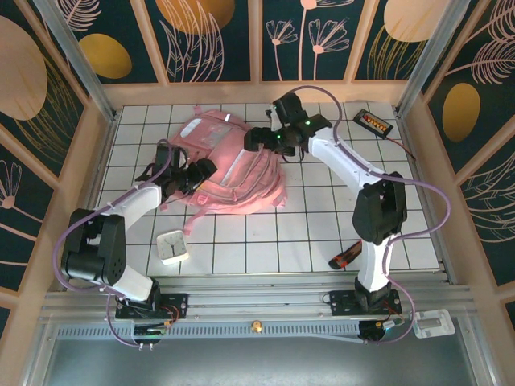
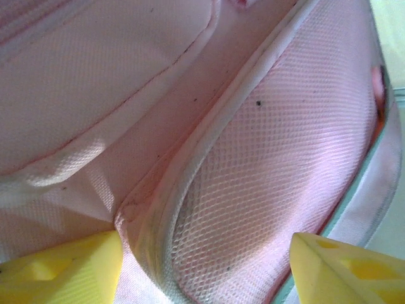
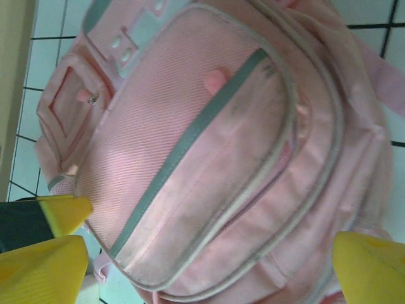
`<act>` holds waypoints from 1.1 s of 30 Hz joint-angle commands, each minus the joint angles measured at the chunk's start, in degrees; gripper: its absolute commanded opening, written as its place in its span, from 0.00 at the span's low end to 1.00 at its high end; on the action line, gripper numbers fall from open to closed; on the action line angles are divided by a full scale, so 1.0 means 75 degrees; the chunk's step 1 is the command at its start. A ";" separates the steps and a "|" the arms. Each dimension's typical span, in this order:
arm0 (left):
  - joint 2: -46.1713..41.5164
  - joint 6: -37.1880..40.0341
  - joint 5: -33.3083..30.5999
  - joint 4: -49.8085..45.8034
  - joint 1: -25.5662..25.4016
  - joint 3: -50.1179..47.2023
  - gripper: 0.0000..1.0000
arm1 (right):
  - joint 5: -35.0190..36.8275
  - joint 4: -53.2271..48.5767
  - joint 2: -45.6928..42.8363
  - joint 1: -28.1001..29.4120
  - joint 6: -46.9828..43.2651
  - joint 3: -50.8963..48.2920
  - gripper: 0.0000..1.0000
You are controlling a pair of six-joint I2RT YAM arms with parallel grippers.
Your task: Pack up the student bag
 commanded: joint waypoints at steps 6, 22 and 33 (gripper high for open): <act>-0.0413 -0.0273 0.0073 0.1067 -0.0018 -0.1232 0.62 | 0.1231 0.1370 -0.0544 0.1211 -0.0645 -0.1615 0.80; -0.1306 -0.0512 -0.0060 0.2476 -0.0033 -0.2497 0.61 | 0.2263 0.1821 -0.0284 0.2724 -0.0054 -0.2655 0.54; -0.1392 -0.0371 0.0115 0.2497 -0.0036 -0.2511 0.62 | 0.2635 0.1498 0.0810 0.2807 0.0351 -0.1700 0.45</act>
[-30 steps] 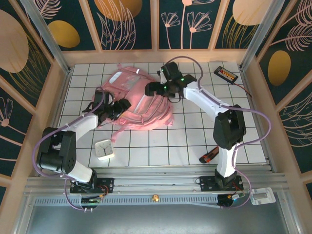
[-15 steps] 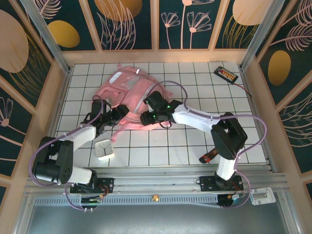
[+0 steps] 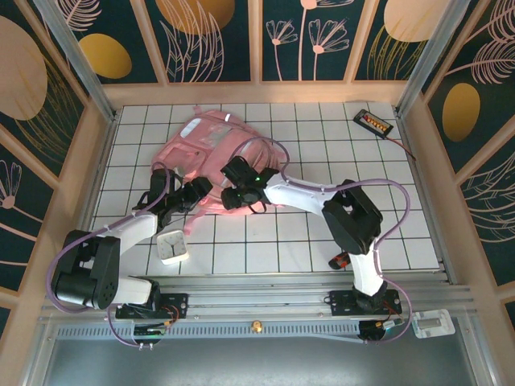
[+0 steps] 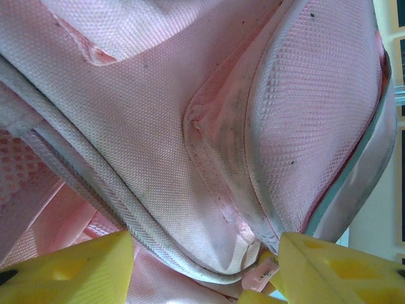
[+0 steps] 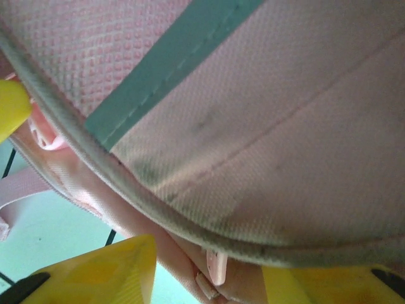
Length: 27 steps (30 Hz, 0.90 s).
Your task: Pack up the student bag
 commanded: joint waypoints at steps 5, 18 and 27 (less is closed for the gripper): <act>-0.0266 0.0053 0.0165 0.0303 -0.0017 -0.0166 0.62 | 0.0576 -0.0182 0.0467 0.0071 0.0374 0.0620 0.27; -0.1006 -0.0663 0.0311 0.0756 -0.0055 -0.0955 0.61 | 0.0583 -0.0631 0.0281 0.0234 0.0450 0.0941 0.00; -0.0597 -0.1286 0.0280 0.1761 -0.0166 -0.1370 0.55 | 0.0085 -0.0733 0.0178 0.0384 0.0398 0.1341 0.00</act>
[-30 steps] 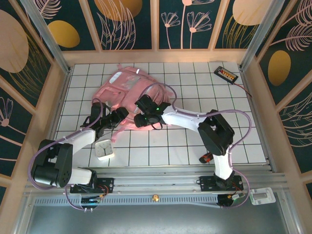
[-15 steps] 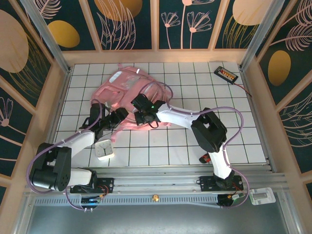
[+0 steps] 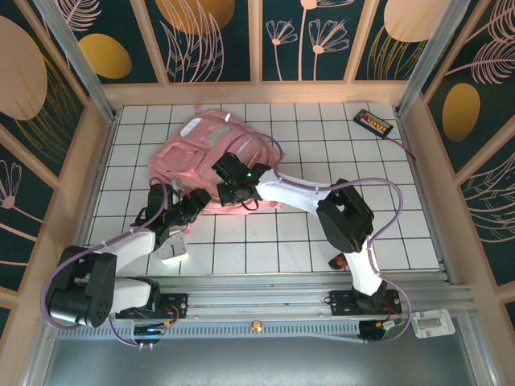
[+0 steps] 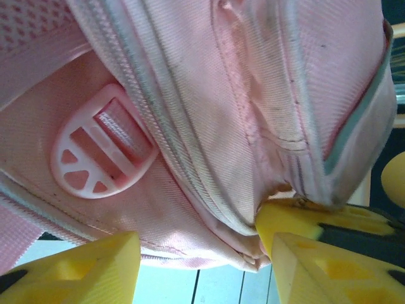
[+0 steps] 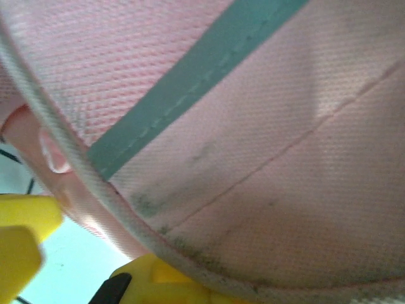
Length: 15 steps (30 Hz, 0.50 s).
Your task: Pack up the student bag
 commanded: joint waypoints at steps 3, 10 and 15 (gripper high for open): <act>0.0590 -0.0347 -0.0030 0.0994 -0.0017 0.0203 0.52 | -0.0232 -0.0093 -0.0292 0.0196 -0.0010 0.0212 0.00; 0.1275 -0.0243 -0.0058 0.1127 -0.0024 0.0749 0.15 | -0.0014 -0.0296 -0.0516 0.0189 -0.0159 -0.0036 0.00; 0.1227 0.0385 -0.0291 0.0374 -0.0017 0.0944 0.00 | 0.0533 -0.0449 -0.0829 -0.0091 -0.0548 -0.0626 0.00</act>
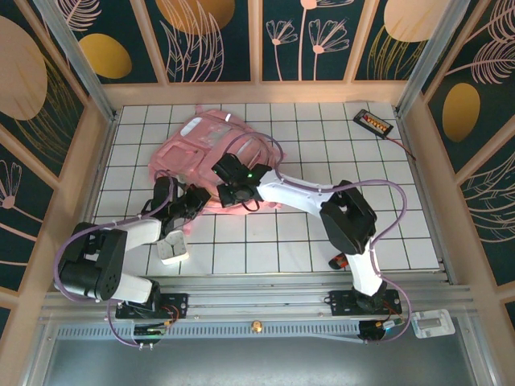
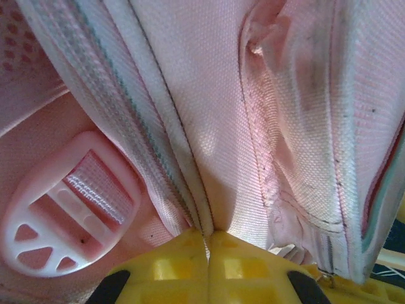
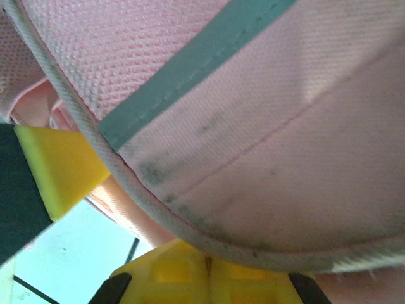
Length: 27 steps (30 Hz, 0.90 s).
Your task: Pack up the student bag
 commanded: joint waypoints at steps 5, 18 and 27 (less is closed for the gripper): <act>-0.0198 0.0907 -0.0395 -0.0609 0.0078 0.0375 0.00 | 0.0536 -0.0168 -0.0817 -0.0917 -0.0874 -0.1045 0.00; -0.0189 0.1432 -0.0593 -0.1319 0.0203 0.0861 0.00 | 0.0044 0.0536 -0.0902 -0.1910 -0.2642 -0.1136 0.00; 0.1340 0.2230 -0.0743 -0.1878 0.0275 0.2623 0.00 | -0.1688 0.1289 -0.1835 -0.0755 -0.1354 -0.2606 0.00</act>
